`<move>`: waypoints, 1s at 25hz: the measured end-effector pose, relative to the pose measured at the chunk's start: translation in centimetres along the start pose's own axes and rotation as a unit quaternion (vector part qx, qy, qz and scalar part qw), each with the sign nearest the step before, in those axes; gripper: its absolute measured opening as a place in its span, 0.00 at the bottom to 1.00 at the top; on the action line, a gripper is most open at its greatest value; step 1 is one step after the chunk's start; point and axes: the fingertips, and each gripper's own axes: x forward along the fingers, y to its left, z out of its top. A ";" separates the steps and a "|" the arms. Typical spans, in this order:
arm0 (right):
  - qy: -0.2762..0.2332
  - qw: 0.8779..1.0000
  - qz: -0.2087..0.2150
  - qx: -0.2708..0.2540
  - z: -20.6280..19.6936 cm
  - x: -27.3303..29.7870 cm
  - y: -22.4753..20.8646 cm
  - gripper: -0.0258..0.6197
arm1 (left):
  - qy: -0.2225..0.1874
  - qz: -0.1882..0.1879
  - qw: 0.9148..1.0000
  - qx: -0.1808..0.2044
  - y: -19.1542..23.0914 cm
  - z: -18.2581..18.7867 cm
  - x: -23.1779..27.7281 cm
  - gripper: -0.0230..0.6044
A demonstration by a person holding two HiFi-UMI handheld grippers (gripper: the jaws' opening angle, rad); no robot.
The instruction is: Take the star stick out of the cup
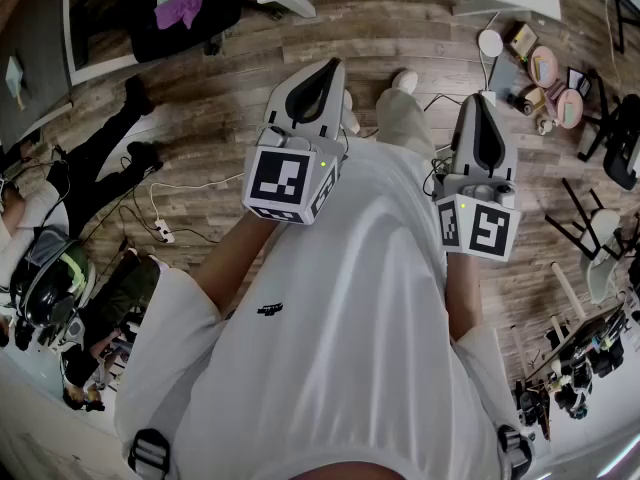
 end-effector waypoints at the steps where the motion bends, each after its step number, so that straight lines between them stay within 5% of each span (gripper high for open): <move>1: -0.001 1.000 0.000 0.002 -0.2 -0.5 0.4 0.04 | -0.001 0.002 1.000 -0.001 -0.1 -0.2 -0.7 0.03; 9: -0.022 1.000 -0.014 0.014 0.2 -6.2 1.0 0.04 | -0.015 -0.007 1.000 0.003 -3.5 -0.2 -4.6 0.03; 25: -0.068 0.996 -0.021 0.054 -2.5 -16.6 -11.1 0.05 | -0.012 -0.042 0.998 0.050 -19.8 -1.2 -1.0 0.03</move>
